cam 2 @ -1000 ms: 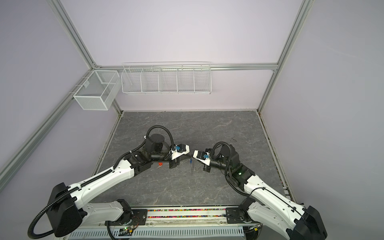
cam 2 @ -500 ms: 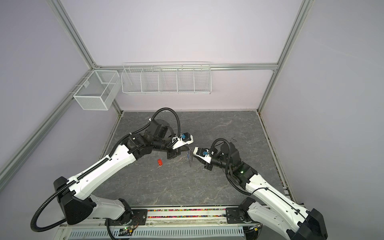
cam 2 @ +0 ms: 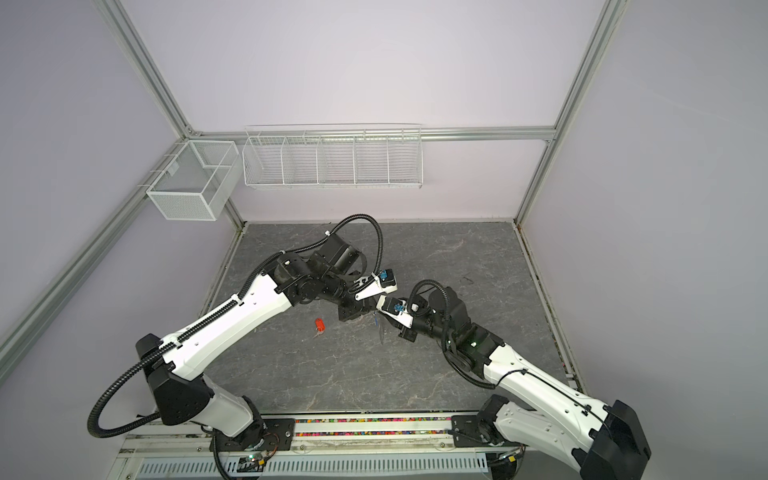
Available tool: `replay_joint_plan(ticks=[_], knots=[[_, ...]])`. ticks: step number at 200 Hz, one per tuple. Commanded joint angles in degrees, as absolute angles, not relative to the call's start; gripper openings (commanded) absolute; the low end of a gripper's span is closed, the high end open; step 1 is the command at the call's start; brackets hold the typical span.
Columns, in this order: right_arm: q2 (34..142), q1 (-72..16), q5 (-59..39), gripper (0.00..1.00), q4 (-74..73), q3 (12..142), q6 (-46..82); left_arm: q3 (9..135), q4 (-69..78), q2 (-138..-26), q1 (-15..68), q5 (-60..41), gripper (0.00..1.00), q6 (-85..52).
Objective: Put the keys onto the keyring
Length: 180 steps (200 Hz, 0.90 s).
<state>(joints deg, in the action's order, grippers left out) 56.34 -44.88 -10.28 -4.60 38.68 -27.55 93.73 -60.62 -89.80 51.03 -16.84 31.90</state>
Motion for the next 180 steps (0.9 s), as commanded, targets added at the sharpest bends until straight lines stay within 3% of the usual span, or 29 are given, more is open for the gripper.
replay_joint_plan(ticks=[1, 180], knots=[[56.60, -46.06, -4.87, 0.27, -7.42, 39.39, -29.07, 97.42, -65.76, -90.80, 51.58, -16.75, 0.00, 30.87], [56.87, -52.45, 13.31, 0.20, -13.64, 36.70, -31.03, 104.54, -71.37, -96.55, 52.68, -14.72, 0.00, 29.05]])
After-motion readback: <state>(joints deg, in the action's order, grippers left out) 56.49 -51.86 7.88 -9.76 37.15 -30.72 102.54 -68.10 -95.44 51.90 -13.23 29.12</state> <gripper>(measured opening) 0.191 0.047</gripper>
